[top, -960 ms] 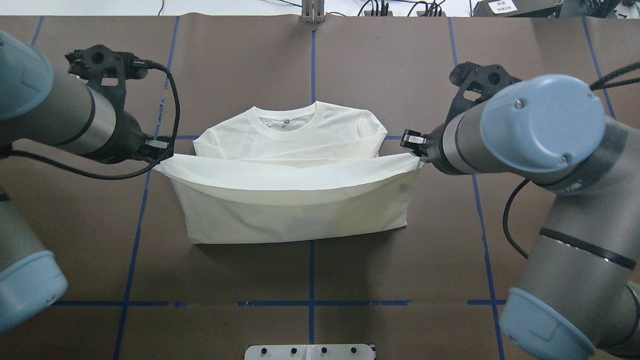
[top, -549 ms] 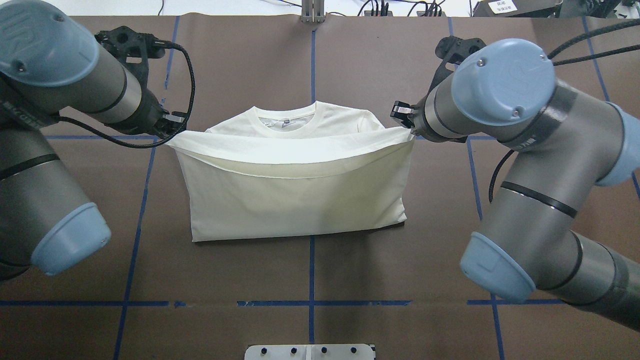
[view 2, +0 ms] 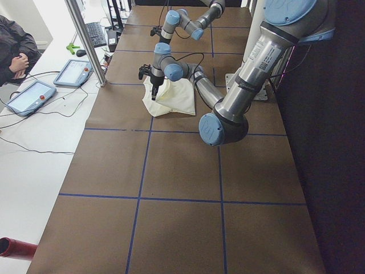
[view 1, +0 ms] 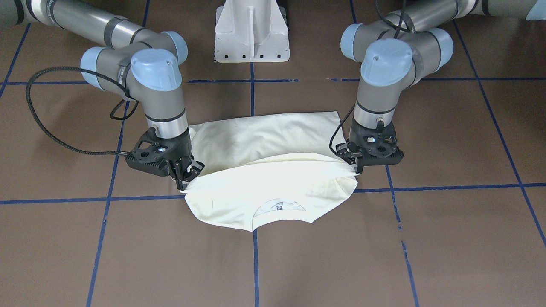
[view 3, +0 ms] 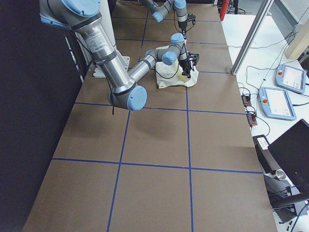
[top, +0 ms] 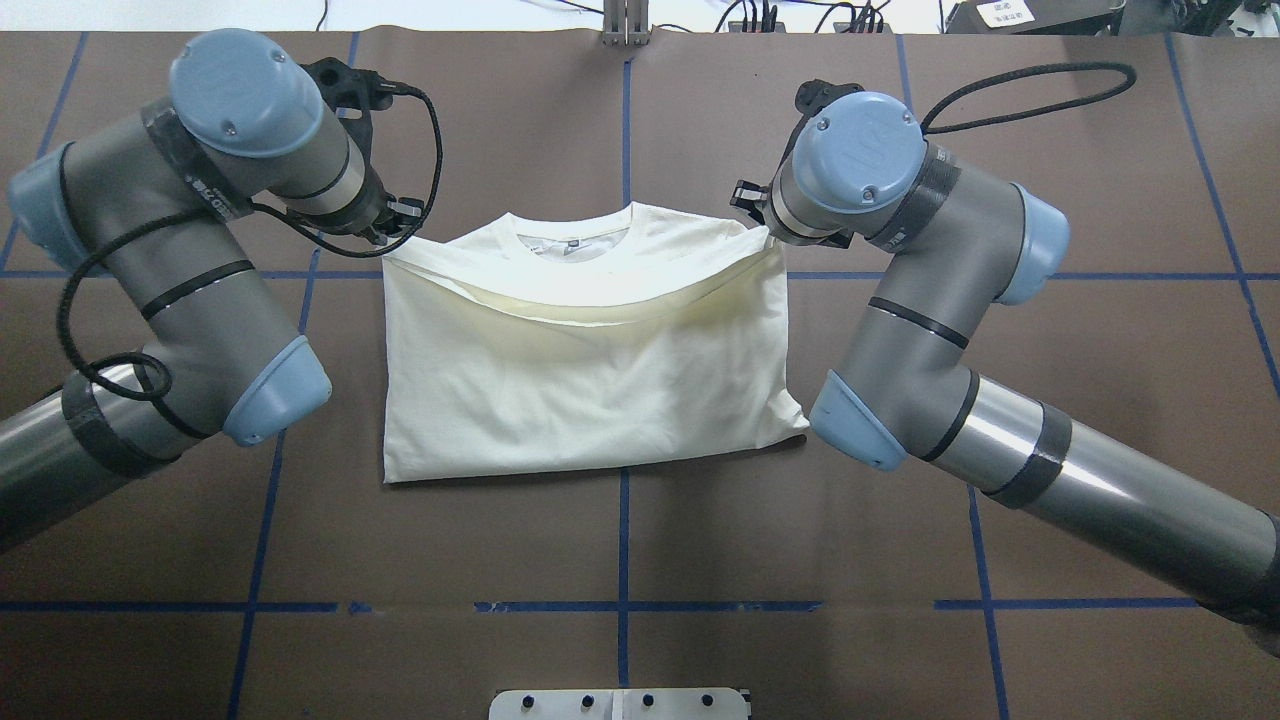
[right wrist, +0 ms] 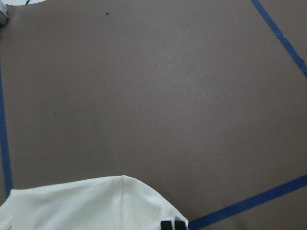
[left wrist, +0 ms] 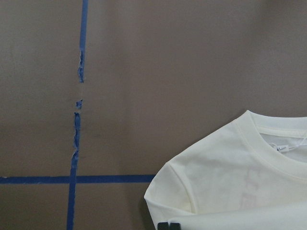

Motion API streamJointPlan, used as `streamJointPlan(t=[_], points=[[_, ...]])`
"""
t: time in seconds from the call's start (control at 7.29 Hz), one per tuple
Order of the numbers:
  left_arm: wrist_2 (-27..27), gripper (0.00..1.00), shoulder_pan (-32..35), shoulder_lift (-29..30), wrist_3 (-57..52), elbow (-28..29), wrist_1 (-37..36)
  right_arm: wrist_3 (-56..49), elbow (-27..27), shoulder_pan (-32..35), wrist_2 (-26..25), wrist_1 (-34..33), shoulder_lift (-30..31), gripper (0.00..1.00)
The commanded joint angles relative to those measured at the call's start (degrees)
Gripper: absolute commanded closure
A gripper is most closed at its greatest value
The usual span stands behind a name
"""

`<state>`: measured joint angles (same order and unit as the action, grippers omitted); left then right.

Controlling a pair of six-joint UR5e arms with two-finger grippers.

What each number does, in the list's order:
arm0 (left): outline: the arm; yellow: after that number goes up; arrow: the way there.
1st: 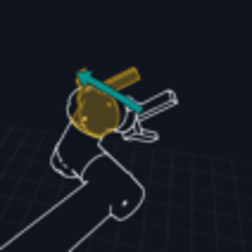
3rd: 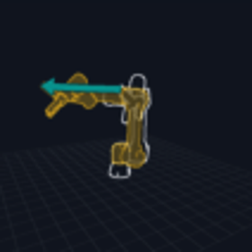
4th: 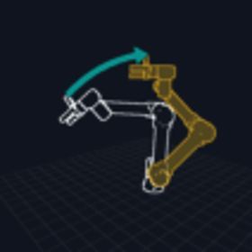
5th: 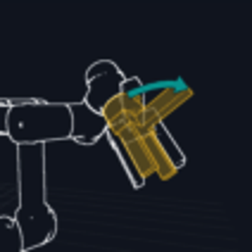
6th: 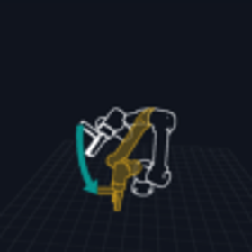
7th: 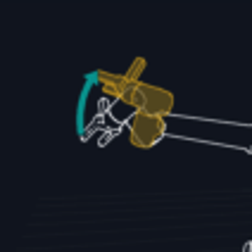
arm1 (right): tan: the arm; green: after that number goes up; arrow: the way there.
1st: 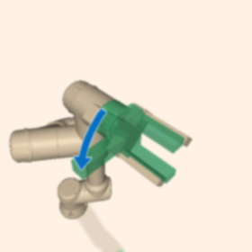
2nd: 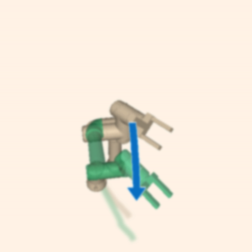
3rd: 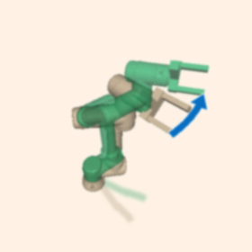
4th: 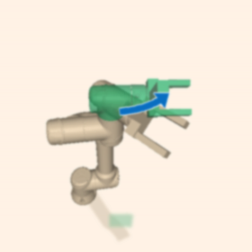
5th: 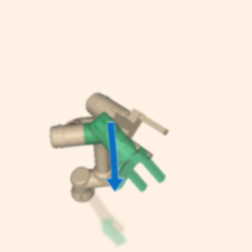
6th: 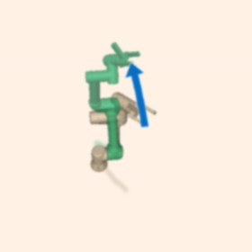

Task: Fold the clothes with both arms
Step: 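Release the hem at the collar and raise both grippers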

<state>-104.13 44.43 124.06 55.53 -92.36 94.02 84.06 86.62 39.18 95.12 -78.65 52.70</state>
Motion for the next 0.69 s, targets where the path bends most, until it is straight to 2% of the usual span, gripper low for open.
streamJointPlan(t=[0.0,0.27,0.41,0.55], points=[[0.2,1.0,-0.3,0.0,-0.2,4.8,4.4,-0.2,-4.4,-0.3,0.0,3.1,-0.2,1.0],[0.2,1.0,-0.7,-0.2,-0.2,4.6,4.5,-0.4,-4.2,-0.5,0.1,3.2,0.0,1.0],[0.1,0.85,-0.7,-0.2,-0.2,4.1,4.5,-0.5,-3.8,-0.4,0.1,3.2,0.1,1.0],[-0.2,0.01,-0.5,-1.4,-3.6,1.2,4.2,-4.0,-3.7,-0.3,-0.1,3.2,0.1,0.01]])
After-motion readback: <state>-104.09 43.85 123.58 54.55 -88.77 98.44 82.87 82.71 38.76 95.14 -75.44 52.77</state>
